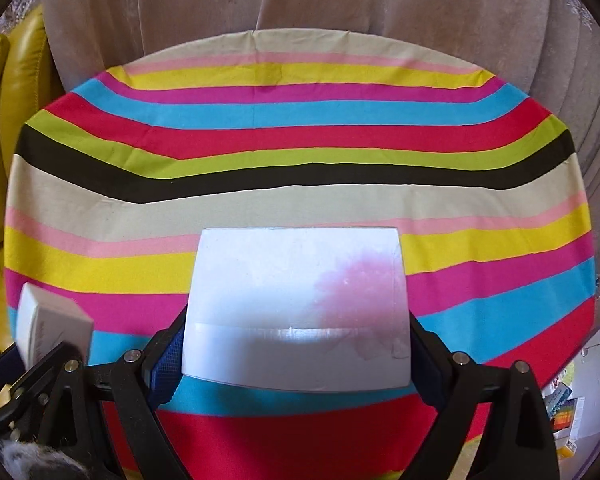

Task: Organize objects
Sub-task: 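Carry the white cube and pink-stained box over the purple-rimmed box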

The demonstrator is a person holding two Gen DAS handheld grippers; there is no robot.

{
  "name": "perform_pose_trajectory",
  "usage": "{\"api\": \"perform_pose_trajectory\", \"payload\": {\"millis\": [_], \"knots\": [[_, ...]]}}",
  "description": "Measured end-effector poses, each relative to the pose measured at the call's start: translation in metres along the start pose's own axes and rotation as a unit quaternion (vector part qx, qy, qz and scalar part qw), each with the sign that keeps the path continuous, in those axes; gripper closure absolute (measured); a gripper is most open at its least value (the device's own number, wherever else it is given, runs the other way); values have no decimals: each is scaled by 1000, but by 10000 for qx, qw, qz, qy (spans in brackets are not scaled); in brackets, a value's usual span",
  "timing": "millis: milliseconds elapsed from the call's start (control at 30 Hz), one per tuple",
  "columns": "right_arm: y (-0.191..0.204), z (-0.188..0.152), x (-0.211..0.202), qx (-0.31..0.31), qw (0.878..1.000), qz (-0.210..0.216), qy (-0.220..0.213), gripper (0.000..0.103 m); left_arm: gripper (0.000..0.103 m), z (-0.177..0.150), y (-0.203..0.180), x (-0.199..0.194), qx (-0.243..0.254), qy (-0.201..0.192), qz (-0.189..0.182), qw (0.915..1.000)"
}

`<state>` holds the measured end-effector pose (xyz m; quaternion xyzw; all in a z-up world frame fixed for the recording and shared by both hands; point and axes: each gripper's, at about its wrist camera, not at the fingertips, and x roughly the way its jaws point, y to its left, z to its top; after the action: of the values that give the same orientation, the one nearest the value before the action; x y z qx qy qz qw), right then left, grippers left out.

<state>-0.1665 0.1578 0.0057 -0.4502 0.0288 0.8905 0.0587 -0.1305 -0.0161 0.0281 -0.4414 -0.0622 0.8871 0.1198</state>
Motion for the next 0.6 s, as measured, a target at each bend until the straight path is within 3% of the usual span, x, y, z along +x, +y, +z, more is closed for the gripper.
{"api": "perform_pose_trajectory", "payload": {"millis": [600], "knots": [[-119,-46,-80,574,9979,-237,-165,10,54,-20,-116,-6,907,165,-536,9943]]}}
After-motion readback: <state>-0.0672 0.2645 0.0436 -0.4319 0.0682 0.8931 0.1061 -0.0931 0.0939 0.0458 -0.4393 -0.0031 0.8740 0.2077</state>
